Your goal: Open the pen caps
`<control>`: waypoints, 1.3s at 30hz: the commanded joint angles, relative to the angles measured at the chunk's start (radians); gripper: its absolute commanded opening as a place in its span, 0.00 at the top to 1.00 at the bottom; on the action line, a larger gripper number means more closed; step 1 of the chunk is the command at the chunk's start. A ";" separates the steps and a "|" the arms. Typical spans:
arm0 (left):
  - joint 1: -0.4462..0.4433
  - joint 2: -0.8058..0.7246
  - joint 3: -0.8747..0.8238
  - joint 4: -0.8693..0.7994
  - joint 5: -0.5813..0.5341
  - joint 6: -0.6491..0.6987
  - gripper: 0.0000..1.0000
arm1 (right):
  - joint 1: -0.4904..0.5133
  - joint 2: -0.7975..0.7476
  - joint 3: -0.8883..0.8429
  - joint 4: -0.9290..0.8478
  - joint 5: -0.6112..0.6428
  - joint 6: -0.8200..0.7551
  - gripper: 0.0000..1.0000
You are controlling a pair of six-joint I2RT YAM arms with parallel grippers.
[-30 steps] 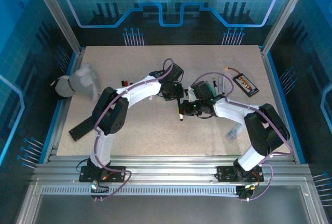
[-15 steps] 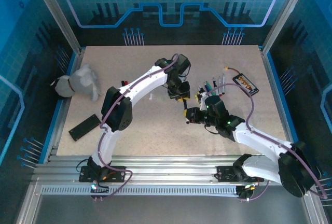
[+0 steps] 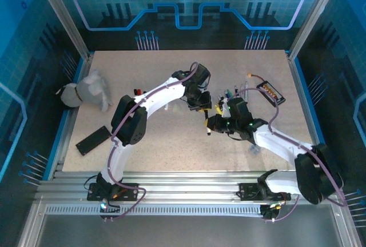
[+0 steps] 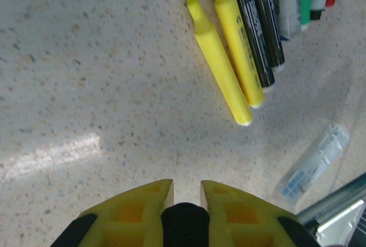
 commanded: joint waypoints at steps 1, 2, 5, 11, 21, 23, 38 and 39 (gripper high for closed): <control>0.005 -0.044 -0.019 0.188 -0.153 0.046 1.00 | -0.007 0.088 0.105 0.025 -0.187 -0.037 1.00; 0.005 -0.041 -0.013 0.190 -0.152 0.043 1.00 | -0.008 0.131 0.130 0.050 -0.204 -0.031 1.00; 0.013 -0.003 0.077 0.166 -0.170 0.055 1.00 | 0.002 0.266 0.168 0.157 -0.277 0.028 1.00; 0.203 0.433 1.040 -0.218 -0.109 0.071 1.00 | 0.352 -0.081 -0.264 0.066 -0.157 0.209 1.00; 0.237 0.115 0.370 0.083 -0.081 0.051 1.00 | 0.225 -0.230 -0.104 -0.302 -0.010 0.025 1.00; 0.219 0.081 0.302 0.085 -0.098 0.068 1.00 | 0.171 -0.222 -0.030 -0.420 0.062 -0.065 1.00; 0.086 -0.078 -0.128 0.132 -0.235 0.089 1.00 | -0.082 0.155 0.230 -0.462 0.181 -0.388 1.00; 0.081 -0.076 -0.144 0.134 -0.240 0.089 1.00 | -0.088 0.183 0.262 -0.454 0.188 -0.398 1.00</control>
